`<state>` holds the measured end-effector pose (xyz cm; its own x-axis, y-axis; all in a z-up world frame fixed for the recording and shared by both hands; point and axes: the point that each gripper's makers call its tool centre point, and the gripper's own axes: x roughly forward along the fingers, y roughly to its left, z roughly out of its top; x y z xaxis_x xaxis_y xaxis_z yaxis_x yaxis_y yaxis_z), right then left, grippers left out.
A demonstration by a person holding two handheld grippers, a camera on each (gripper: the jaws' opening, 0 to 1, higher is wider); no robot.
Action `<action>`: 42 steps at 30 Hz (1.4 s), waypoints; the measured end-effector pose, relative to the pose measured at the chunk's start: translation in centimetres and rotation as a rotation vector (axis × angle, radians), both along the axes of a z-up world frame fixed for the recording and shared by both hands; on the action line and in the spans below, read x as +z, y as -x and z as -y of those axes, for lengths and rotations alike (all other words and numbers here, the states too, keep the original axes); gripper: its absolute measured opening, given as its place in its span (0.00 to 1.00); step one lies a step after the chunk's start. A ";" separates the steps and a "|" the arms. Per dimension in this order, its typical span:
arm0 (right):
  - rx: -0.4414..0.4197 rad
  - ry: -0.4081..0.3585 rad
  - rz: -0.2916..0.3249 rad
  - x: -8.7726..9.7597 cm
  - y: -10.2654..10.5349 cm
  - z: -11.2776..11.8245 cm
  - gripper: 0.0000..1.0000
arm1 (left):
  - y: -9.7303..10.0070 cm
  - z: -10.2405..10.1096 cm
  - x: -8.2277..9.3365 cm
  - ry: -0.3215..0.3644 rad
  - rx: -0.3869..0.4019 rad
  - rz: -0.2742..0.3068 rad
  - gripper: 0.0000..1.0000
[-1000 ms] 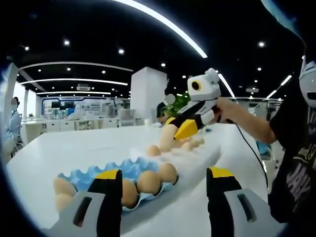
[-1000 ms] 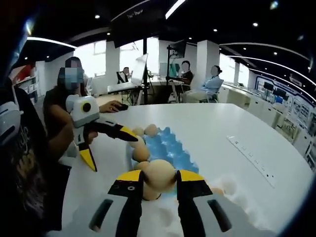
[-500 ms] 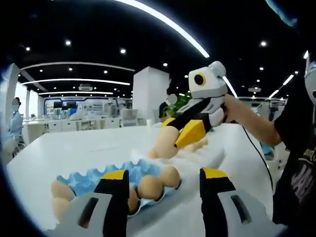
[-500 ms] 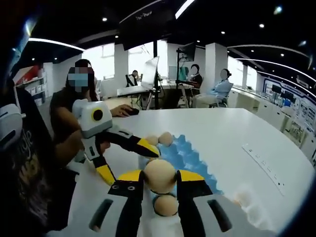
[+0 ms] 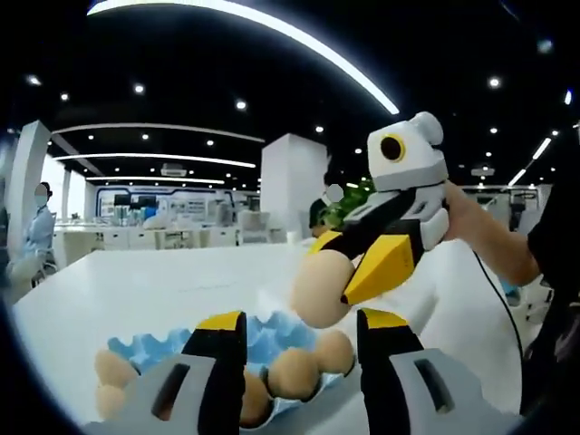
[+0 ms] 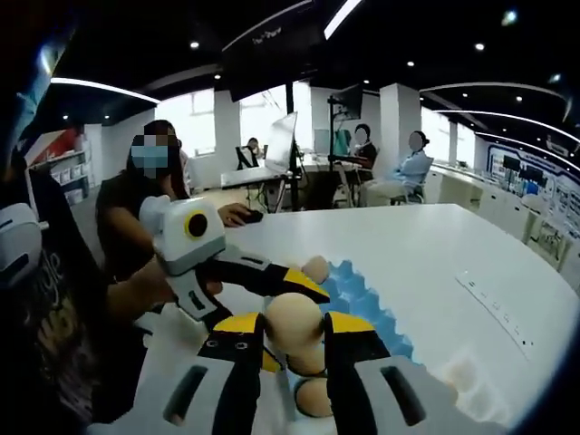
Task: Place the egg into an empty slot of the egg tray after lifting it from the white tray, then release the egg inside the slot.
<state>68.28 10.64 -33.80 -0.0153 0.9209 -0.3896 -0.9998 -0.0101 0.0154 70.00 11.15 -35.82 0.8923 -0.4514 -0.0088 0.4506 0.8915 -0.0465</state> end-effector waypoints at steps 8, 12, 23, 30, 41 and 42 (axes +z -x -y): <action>-0.005 -0.006 -0.015 -0.2 0.0 -0.3 0.28 | 0.1 0.3 0.1 -0.009 -0.007 0.007 0.37; -0.011 -0.012 -0.025 -0.1 -0.2 -0.4 0.28 | 0.3 1.0 0.3 -0.028 -0.032 0.023 0.25; -0.013 -0.041 -0.036 -0.3 -0.8 -0.7 0.28 | -0.2 0.6 0.2 -0.049 -0.006 0.025 0.25; -0.012 -0.066 -0.039 0.0 -1.1 -0.7 0.30 | -0.7 -0.9 0.6 -0.034 0.029 0.032 0.24; -0.024 -0.068 -0.043 -0.8 -1.6 -0.5 0.30 | -1.0 -3.6 0.0 -0.017 0.080 0.015 0.24; -0.025 -0.065 -0.048 -1.0 -1.7 -0.4 0.30 | -1.0 -4.0 -0.1 -0.015 0.090 0.013 0.24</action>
